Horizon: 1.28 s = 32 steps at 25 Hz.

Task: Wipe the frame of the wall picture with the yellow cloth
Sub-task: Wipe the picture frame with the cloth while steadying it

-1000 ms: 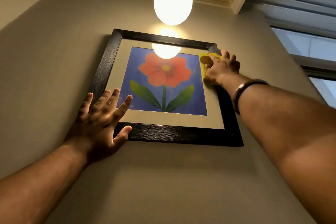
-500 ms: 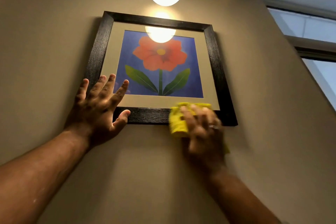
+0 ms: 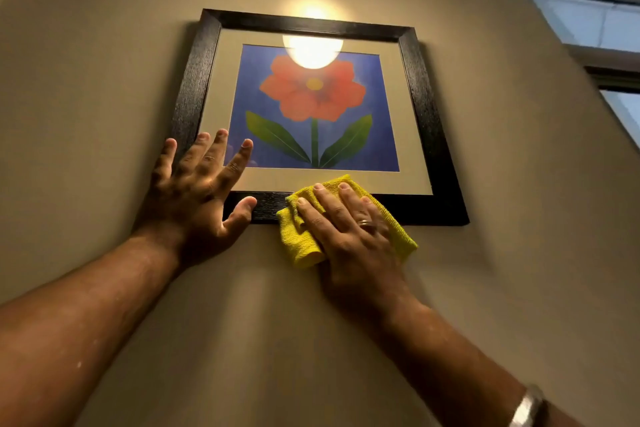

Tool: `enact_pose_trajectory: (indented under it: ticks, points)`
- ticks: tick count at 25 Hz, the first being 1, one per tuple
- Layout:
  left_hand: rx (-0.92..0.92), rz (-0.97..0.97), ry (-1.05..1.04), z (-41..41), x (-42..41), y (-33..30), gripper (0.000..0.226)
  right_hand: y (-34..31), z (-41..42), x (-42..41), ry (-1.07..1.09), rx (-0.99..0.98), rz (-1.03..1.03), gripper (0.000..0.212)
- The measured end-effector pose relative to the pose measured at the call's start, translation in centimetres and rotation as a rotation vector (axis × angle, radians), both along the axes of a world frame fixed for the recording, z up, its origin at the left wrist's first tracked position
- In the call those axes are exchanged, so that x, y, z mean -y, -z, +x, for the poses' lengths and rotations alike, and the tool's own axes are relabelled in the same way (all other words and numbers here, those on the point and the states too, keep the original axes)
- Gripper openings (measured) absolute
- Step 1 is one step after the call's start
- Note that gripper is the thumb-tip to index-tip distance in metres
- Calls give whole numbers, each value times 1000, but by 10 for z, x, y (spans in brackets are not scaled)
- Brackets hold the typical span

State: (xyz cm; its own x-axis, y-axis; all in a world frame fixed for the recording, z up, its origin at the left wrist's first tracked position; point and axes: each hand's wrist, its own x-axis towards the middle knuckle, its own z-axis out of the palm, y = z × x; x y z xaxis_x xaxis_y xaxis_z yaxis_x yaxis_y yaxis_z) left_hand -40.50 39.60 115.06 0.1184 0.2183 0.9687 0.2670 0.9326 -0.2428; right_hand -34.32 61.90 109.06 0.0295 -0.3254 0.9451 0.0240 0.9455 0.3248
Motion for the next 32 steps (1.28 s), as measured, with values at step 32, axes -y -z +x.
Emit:
enact_pose_trajectory:
  ticks: [32]
  points:
    - [-15, -54, 22, 1, 5, 3, 81, -91, 28, -54, 39, 143, -34, 54]
